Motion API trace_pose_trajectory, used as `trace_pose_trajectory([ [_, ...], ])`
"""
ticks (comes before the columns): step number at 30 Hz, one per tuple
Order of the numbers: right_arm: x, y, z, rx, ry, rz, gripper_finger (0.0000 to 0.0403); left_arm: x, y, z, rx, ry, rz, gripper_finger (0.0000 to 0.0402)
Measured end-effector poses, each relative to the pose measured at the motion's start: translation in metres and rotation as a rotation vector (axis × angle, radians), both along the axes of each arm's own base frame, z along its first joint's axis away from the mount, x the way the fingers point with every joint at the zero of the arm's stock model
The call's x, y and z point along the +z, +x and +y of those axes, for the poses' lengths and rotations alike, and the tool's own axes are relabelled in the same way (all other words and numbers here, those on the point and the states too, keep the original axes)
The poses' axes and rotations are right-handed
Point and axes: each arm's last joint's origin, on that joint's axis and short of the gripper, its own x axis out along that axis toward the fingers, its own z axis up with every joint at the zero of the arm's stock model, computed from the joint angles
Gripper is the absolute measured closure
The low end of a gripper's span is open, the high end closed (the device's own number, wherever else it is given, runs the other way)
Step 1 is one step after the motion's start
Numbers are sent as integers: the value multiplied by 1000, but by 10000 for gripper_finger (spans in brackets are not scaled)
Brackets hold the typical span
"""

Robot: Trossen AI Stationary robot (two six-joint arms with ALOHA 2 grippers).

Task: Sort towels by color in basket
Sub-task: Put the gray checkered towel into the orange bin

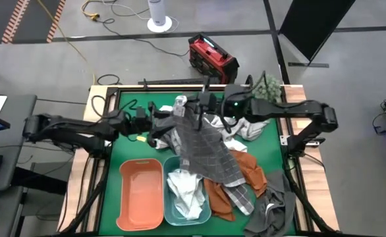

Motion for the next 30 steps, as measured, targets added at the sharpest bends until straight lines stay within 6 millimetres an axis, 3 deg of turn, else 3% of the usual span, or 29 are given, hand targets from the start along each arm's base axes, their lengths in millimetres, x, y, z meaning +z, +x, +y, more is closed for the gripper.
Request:
trace_pose_trajectory([
  [12,-3,5,7,55,5,-17,379,12,63,7,-19,49,49,152],
  [14,-3,5,10,63,6,-6,370,12,69,7,-36,77,56,167],
  [17,-6,5,14,72,9,26,353,8,73,5,-44,100,75,234],
  [20,-10,5,15,76,16,75,336,6,74,5,-69,112,82,341],
  [22,-13,4,17,80,30,105,322,7,73,4,-103,109,73,384],
  [26,-8,-10,25,91,52,157,283,23,58,-1,-198,128,60,397],
  [30,1,-33,36,79,93,227,237,47,28,-7,-275,158,68,399],
])
